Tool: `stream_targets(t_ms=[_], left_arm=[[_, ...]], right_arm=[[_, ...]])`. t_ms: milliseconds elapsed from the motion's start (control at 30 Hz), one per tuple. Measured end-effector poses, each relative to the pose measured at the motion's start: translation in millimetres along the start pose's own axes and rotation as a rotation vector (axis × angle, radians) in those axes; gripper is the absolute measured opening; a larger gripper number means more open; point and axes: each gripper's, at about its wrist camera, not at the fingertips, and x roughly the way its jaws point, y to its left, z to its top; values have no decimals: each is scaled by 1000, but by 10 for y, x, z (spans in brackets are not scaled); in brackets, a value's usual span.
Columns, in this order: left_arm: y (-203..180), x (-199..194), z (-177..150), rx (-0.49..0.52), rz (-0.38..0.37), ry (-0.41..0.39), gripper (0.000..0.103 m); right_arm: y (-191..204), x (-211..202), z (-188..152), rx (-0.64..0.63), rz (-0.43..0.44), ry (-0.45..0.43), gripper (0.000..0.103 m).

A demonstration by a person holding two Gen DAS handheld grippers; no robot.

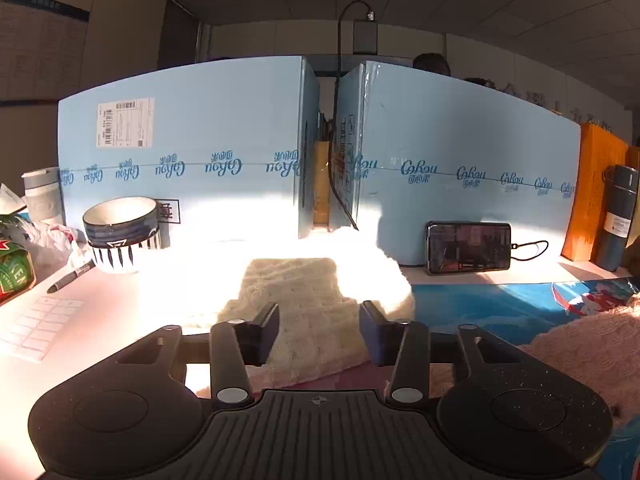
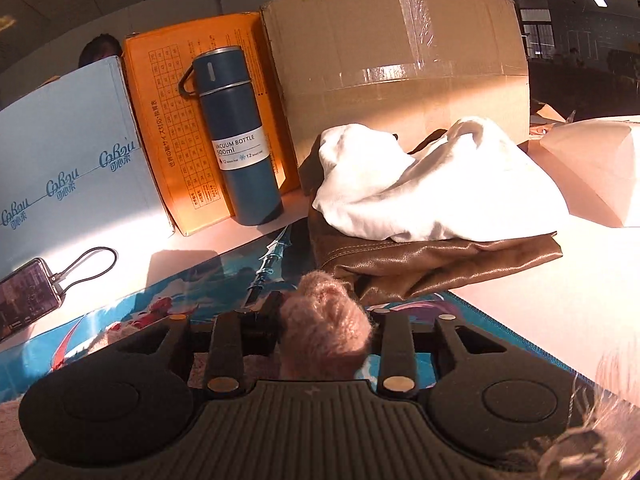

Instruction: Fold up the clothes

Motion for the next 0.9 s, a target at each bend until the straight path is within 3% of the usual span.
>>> stream_targets(t_ms=[33,100,200,267,433,567,633,667,700,733,767,800,833,900], left_arm=[[-45,-36,32,31,-42,-26,82],[-165,-37,94,87,-119,-43,85],[-392,73,183,164,-223,-15,85],[-549,180,211,211,-308,18,85],[-889,597,51,285,-471,211,85],[-1004,863,-147,298,-509,343,83],[-962,860,-152,264,-542,336,70],[-940,847,-145,250,-560,328,48],[-954,811,-141,266,-565,312,33],[-969,775,-137,283,-570,295,30],[-984,739,-132,299,-575,279,18],[-1015,681,-129,327,-568,249,12],[-1048,622,-126,354,-560,219,11],[-1024,454,-122,344,-583,180,9]], right_arm=[[16,-29,19,-22,-12,-24,58],[85,-104,62,-92,-12,-74,72],[249,-220,115,-206,39,-130,81],[391,-291,149,-282,143,-131,84],[758,-218,168,-408,506,45,89],[1032,13,29,-520,575,154,89],[1114,63,-81,-564,602,190,89],[1138,61,-141,-585,602,193,88],[1154,57,-186,-602,593,193,86],[1162,52,-227,-613,584,190,83],[1150,42,-256,-614,579,186,79],[1125,28,-277,-612,583,183,65],[1101,9,-298,-612,584,175,52],[1065,-75,-335,-636,579,143,34]])
